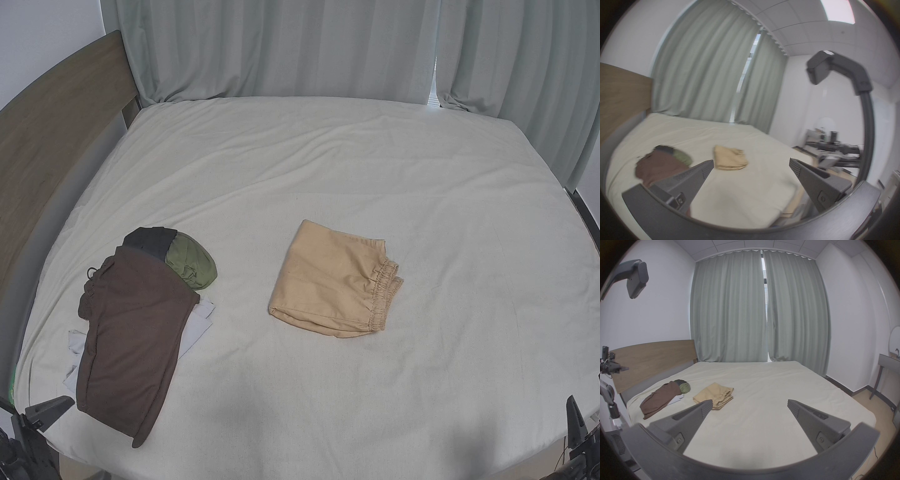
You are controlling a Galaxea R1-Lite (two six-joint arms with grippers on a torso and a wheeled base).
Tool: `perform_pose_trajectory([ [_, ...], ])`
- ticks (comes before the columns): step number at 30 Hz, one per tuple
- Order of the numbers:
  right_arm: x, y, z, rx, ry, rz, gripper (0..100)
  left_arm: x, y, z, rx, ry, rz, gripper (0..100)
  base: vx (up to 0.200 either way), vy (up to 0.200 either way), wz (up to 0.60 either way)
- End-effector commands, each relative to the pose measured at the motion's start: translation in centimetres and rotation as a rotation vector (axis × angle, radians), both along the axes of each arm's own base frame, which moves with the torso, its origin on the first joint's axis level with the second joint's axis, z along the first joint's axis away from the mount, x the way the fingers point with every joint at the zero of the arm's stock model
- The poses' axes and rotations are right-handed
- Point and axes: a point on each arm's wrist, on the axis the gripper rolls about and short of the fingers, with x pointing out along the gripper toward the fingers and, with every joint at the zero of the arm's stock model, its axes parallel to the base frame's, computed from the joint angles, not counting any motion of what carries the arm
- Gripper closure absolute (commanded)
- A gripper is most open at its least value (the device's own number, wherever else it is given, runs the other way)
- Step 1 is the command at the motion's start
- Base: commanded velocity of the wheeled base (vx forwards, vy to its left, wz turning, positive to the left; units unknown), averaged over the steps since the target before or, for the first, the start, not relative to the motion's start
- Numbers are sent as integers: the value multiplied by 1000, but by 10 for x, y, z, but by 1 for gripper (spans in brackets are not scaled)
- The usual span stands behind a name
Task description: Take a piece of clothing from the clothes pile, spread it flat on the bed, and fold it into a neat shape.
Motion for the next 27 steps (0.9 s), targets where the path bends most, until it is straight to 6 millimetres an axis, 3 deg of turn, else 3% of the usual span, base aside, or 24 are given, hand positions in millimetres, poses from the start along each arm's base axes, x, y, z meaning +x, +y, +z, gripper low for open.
perform_pose_trajectory([
  [1,0,-2,-5,-9,0,-81,0,-23,6,-25,-3,-67,319,0,0,0,0],
  [5,0,-2,-5,-12,0,-83,0,-29,6,-45,115,-25,448,0,0,0,0],
  [10,0,-3,-5,-35,1,-146,0,-28,11,-44,130,-35,689,0,0,0,0],
  [12,0,-3,-5,-44,2,-153,0,-28,13,-51,130,45,745,0,0,0,0],
  [18,0,-2,-5,-34,2,-100,0,-28,13,-50,113,34,752,0,0,0,0],
  [23,0,1,-5,-40,-3,61,0,-28,13,-50,112,32,751,0,0,0,0],
  [27,0,1,-5,-41,-3,65,0,-28,13,-50,113,32,752,0,0,0,0],
])
